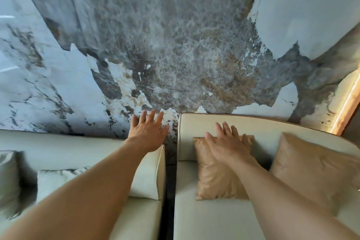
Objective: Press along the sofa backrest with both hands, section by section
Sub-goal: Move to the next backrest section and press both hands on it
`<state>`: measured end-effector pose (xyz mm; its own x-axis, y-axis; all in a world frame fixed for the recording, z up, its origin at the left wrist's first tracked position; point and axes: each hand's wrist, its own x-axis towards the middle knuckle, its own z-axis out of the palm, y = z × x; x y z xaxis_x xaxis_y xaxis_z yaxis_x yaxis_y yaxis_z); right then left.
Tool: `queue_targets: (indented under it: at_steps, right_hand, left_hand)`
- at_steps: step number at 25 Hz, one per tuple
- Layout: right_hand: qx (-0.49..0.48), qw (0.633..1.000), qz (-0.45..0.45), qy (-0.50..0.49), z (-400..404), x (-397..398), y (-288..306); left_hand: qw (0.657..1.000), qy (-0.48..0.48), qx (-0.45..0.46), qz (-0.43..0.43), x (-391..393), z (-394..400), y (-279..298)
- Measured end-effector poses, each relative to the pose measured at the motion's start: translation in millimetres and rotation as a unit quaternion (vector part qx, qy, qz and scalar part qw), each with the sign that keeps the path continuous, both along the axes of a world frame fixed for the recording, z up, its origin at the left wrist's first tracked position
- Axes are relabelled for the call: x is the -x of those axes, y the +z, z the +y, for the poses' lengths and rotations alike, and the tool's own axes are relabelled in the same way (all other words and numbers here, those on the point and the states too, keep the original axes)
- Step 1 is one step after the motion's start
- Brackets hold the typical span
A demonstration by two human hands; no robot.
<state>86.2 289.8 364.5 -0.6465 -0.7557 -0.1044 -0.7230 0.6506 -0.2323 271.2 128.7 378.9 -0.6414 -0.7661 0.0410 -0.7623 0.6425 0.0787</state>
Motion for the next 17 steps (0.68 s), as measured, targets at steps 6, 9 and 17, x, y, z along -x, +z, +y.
queue_targets:
  at_steps: [6,9,17]
  right_hand:
    - [0.029,0.999,-0.011,0.032,-12.6,-49.4,15.6]
    - [0.037,0.998,-0.02,0.049,-24.7,-73.4,13.3]
    - [0.014,0.997,-0.01,0.071,-88.2,-162.4,1.6]
  left_hand:
    - [0.998,0.044,0.046,-0.012,-87.7,-1.1,21.2]
    - [0.997,0.054,0.055,-0.017,-122.1,-8.3,23.7]
    - [0.993,0.105,0.046,-0.018,-239.6,-52.2,9.1]
